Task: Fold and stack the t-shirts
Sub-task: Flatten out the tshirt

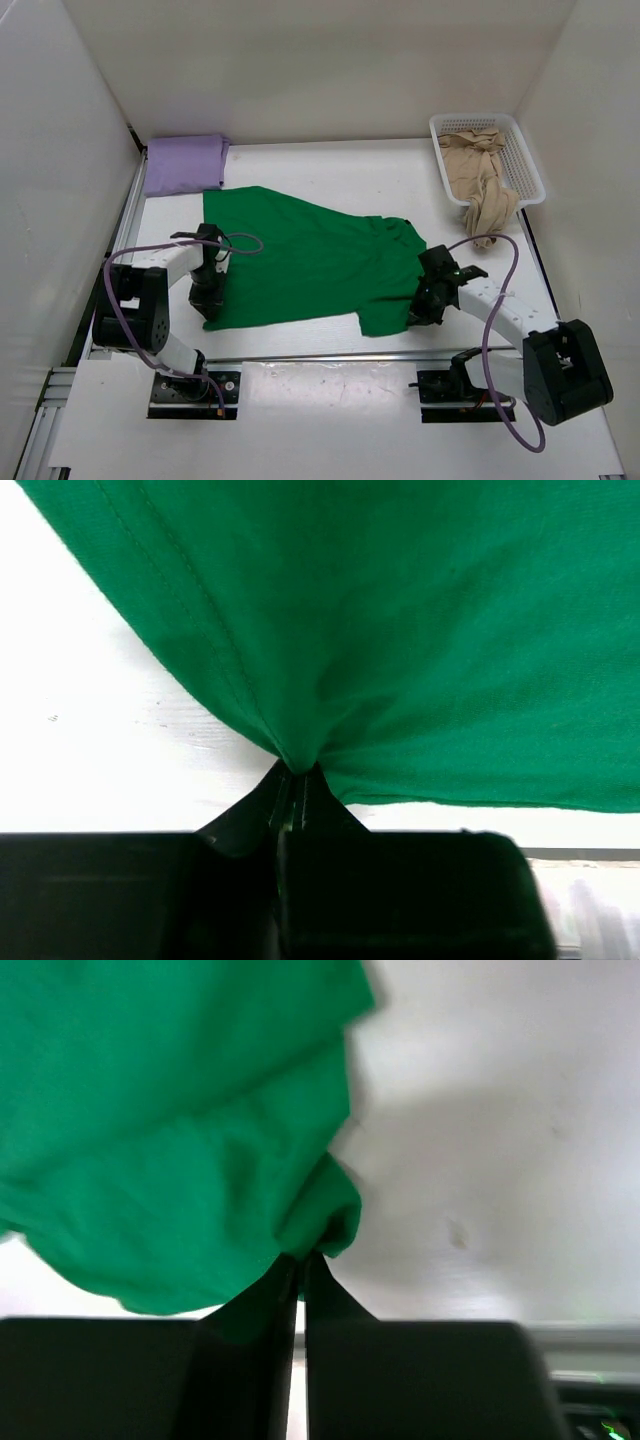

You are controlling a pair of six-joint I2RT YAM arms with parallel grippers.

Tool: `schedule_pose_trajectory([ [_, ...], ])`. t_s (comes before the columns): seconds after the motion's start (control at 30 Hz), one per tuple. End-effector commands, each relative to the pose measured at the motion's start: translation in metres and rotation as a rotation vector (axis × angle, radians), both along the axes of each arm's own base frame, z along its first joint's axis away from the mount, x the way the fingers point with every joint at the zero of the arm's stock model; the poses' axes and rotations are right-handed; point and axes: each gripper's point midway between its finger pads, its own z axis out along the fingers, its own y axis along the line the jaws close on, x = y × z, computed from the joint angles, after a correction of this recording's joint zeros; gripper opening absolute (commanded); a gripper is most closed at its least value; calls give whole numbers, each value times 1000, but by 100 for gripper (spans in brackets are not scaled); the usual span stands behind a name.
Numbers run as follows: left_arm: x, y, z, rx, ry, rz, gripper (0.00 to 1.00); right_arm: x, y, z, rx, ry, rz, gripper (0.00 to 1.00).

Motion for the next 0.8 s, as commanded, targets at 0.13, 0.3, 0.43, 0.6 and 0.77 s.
schedule_pose_trajectory([
  [0.13, 102, 3, 53, 16, -267, 28, 11, 102, 2, 34, -1, -255, 32, 0],
  [0.3, 280, -4, 214, 22, -670, 48, 11, 278, 3, 240, 58, -640, 23, 0],
  [0.43, 346, 9, 343, 142, -1098, 133, 11, 325, -20, 391, 95, -942, -34, 0],
  [0.6, 336, 4, 398, 105, -1374, 172, 11, 309, -23, 445, 171, -1115, -46, 0],
  [0.77, 317, -6, 388, 70, -1341, 135, 11, 275, -19, 413, 196, -1064, -20, 0],
])
